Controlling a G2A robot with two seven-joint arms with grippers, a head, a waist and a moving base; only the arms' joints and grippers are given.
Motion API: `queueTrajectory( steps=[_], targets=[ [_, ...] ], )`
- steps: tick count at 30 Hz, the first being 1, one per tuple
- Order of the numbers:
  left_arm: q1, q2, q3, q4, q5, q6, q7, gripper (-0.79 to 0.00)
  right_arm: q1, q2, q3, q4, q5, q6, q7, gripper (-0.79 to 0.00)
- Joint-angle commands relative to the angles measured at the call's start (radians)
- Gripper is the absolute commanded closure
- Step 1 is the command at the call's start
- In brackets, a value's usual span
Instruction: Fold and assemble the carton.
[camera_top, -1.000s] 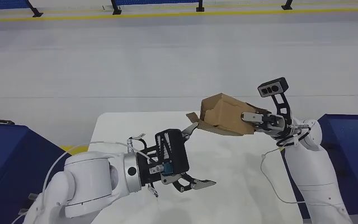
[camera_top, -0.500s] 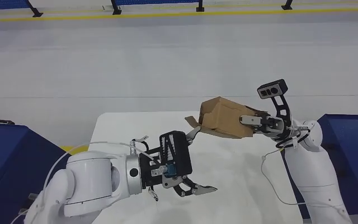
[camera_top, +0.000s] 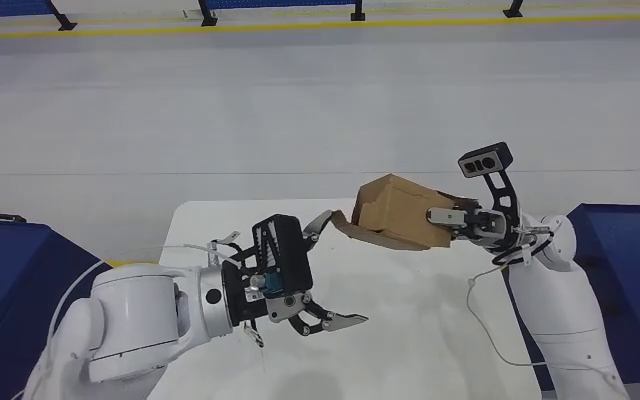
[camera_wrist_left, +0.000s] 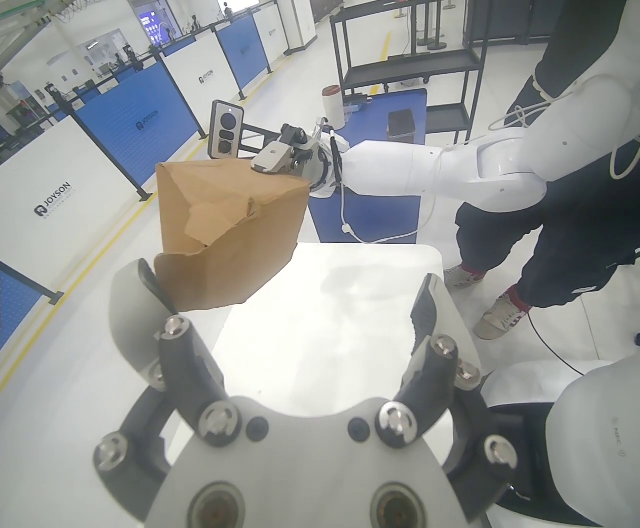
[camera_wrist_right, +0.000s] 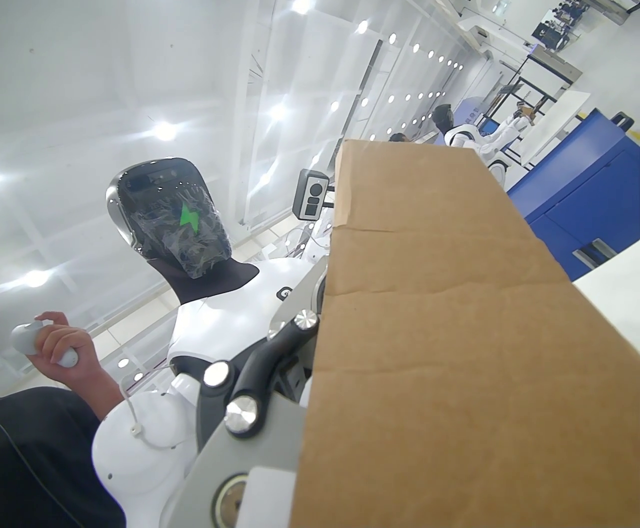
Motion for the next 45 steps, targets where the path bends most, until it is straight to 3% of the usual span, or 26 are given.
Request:
queueTrajectory(
  steps=[1,13,22,29,45],
  targets=[
    [0.0,0.001,0.007,0.0,-0.003,-0.007,-0.004,-0.785,-0.001,0.0,-0.001,-0.002,0.001,0.0,-0.001,0.0],
    [-0.023,-0.003,0.045,0.0,0.039,0.02,0.033,-0.785,0.0,-0.002,-0.001,0.007,0.008,-0.01,-0.021,0.0],
    [-0.004,-0.004,0.084,0.0,0.071,-0.011,0.063,-0.785,0.003,-0.002,-0.007,0.005,0.006,-0.01,-0.015,0.0],
    [-0.032,-0.011,0.124,0.0,0.089,0.029,0.057,-0.785,0.002,-0.003,-0.016,-0.007,-0.007,-0.015,-0.002,0.0],
    [-0.053,-0.007,0.09,0.0,0.047,0.066,0.002,-0.785,-0.007,0.003,0.009,-0.009,-0.018,-0.012,0.024,0.0]
  ],
)
